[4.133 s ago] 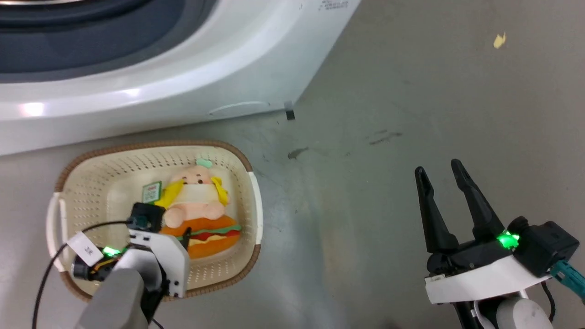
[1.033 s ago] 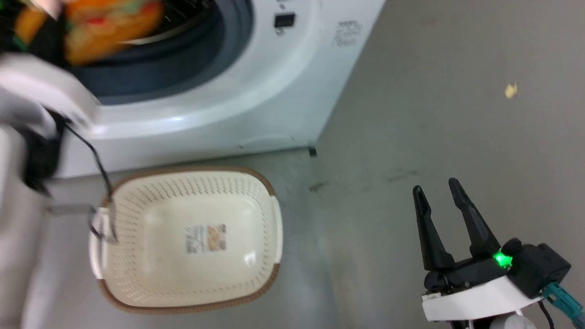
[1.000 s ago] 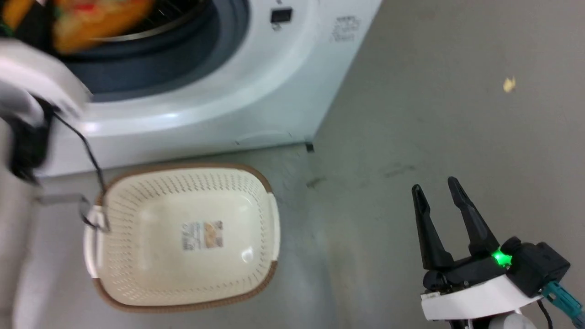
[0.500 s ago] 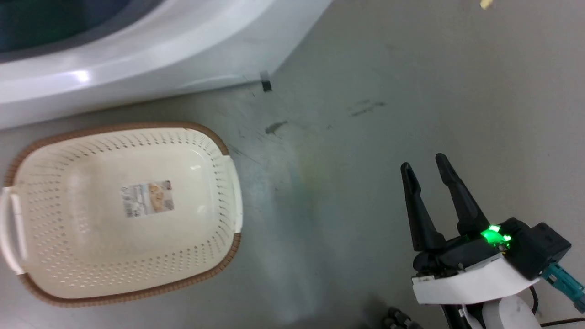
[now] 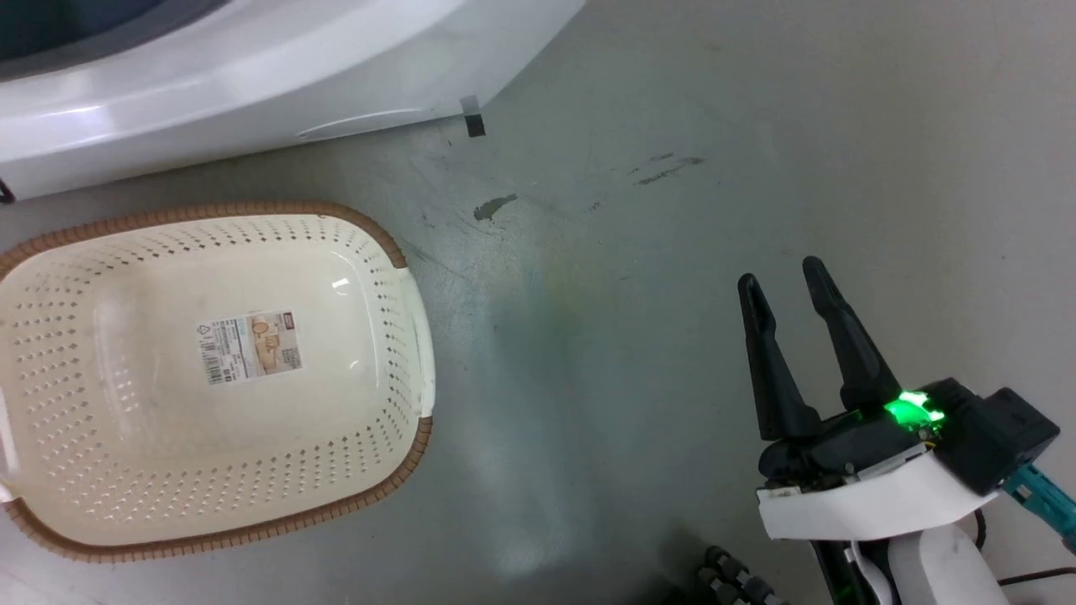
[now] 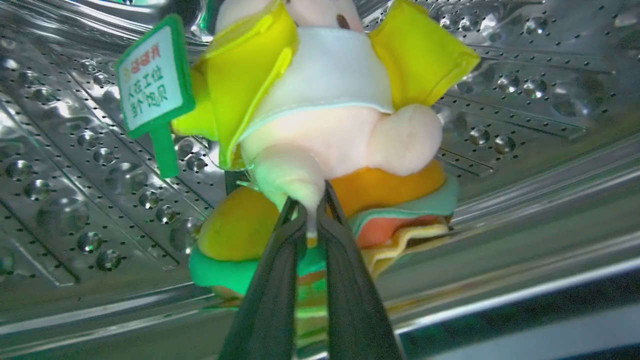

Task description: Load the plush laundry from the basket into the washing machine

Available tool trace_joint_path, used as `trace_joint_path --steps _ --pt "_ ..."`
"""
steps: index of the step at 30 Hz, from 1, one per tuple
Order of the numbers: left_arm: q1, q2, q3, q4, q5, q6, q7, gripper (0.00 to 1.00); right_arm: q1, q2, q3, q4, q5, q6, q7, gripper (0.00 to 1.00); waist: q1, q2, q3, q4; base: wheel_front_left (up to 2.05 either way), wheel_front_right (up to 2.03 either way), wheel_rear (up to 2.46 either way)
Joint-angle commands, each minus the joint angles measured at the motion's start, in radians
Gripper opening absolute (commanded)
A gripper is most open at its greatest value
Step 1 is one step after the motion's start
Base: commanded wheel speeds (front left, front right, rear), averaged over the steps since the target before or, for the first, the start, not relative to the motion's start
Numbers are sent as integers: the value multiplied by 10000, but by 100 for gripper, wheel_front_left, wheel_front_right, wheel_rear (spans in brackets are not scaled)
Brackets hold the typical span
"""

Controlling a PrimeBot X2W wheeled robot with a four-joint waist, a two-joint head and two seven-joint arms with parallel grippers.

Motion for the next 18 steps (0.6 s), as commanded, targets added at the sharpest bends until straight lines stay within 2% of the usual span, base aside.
trace_joint_path --steps 1,2,3,10,12,13,14,18 --pt "-101 -90 -106 211 -73 -72 -261 7 -184 -16 -39 19 -54 52 -46 100 -1 0 -110 61 0 0 0" --pt "-93 -127 -142 293 -104 -80 -425 91 -196 -16 -66 29 -88 52 -46 100 -1 0 -174 89 0 0 0" --pt "6 -287 -180 590 -285 -96 -884 100 -204 -16 -158 67 -216 52 -46 100 -1 0 -454 193 0 0 0" --pt "719 -774 -275 1128 -767 -115 -1998 100 -116 -16 -369 190 -597 52 -46 100 -1 0 -1560 569 0 0 0" --pt "1358 -1150 -360 1244 -1149 -119 -2620 100 -4 -16 -458 297 -838 52 -46 100 -1 0 -2367 861 0 0 0" --pt "1358 -1150 -360 1244 -1149 -119 -2620 100 -4 -16 -458 297 -838 52 -46 100 -1 0 -2367 861 0 0 0" --pt "1840 -1401 -430 1228 -1443 -119 -3057 100 98 -16 -512 375 -998 52 -46 100 -1 0 -2971 1096 0 0 0" --pt "2612 -1722 -524 1117 -1812 -120 -3733 100 318 -16 -556 500 -1213 52 -46 100 -1 0 -3847 1434 0 0 0"
